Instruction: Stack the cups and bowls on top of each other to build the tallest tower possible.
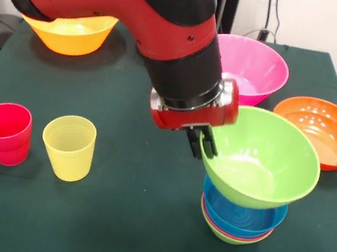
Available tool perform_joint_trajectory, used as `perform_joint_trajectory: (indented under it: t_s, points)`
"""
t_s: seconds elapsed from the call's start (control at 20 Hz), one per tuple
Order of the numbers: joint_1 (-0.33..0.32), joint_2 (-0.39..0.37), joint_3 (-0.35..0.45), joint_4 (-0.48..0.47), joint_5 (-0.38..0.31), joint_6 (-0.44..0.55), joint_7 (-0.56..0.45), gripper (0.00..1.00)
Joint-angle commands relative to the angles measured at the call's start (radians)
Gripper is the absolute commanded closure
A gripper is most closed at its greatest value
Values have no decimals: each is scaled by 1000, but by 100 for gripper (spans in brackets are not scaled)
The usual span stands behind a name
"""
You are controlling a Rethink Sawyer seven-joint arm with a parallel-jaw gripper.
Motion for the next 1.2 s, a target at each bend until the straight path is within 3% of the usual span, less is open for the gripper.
perform_joint_trajectory:
  t_s: [0.05,1.2]
  points:
    - [51,89,-3,-161,20,126,17,100]
    - [57,125,10,-216,34,185,-1,100]
